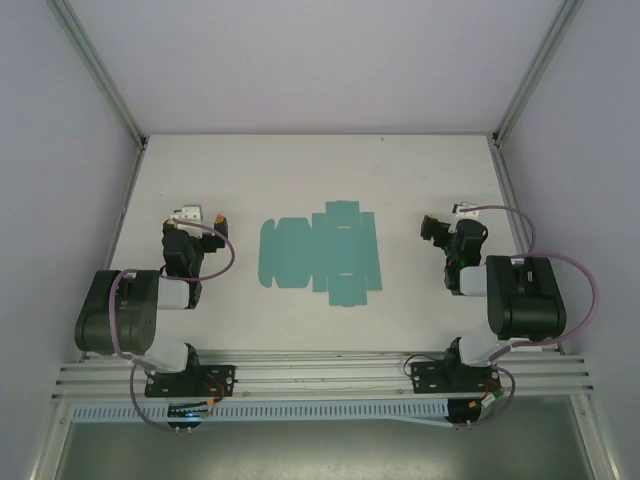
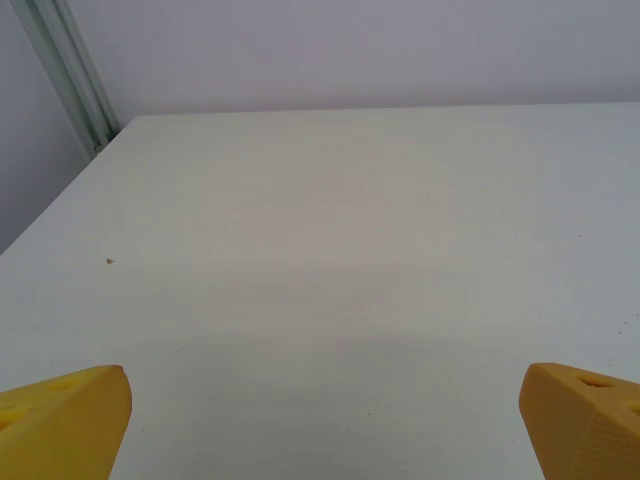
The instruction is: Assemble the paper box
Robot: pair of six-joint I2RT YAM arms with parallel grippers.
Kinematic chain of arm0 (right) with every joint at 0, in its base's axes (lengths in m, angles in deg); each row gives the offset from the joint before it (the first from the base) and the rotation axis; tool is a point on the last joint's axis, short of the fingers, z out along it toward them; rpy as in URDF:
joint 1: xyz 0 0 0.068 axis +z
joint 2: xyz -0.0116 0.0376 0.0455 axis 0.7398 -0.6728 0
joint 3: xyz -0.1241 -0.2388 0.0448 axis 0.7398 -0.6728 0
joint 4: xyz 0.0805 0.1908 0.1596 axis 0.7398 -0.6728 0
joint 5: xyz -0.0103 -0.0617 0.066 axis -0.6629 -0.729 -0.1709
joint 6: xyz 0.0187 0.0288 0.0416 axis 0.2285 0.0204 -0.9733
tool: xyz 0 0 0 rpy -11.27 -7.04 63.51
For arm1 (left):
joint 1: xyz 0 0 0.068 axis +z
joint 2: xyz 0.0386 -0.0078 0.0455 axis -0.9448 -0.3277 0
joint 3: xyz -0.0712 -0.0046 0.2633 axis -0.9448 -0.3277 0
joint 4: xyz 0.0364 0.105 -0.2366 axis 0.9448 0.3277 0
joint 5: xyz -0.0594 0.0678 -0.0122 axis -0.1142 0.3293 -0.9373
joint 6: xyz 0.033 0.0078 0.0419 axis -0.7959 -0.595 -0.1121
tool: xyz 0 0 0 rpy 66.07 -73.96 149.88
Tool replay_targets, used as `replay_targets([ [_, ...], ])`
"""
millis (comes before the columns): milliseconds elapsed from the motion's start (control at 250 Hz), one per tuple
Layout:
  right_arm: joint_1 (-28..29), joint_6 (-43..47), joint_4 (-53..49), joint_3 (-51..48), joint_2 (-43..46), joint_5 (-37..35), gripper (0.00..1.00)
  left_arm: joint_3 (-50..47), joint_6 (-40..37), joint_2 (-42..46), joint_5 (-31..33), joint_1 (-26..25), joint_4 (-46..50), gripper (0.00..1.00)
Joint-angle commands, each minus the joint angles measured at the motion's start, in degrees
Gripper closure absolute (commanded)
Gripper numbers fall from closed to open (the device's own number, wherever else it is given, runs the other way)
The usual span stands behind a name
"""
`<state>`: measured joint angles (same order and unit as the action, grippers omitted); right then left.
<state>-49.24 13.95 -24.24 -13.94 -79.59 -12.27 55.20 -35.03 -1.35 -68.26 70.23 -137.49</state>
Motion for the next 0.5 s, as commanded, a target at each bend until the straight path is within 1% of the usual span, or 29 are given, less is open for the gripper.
replay_targets([
  [0,0.03,-0.46,0.96,0.74,0.50,0.24,0.01,0.08,-0.55,-0.28,-1.05,0.36,-2.00,0.01],
  [500,-0.07,-0.55,0.87,0.73,0.51,0.42,0.01,0.78,-0.57,-0.54,-1.31,0.38,-1.01,0.01],
])
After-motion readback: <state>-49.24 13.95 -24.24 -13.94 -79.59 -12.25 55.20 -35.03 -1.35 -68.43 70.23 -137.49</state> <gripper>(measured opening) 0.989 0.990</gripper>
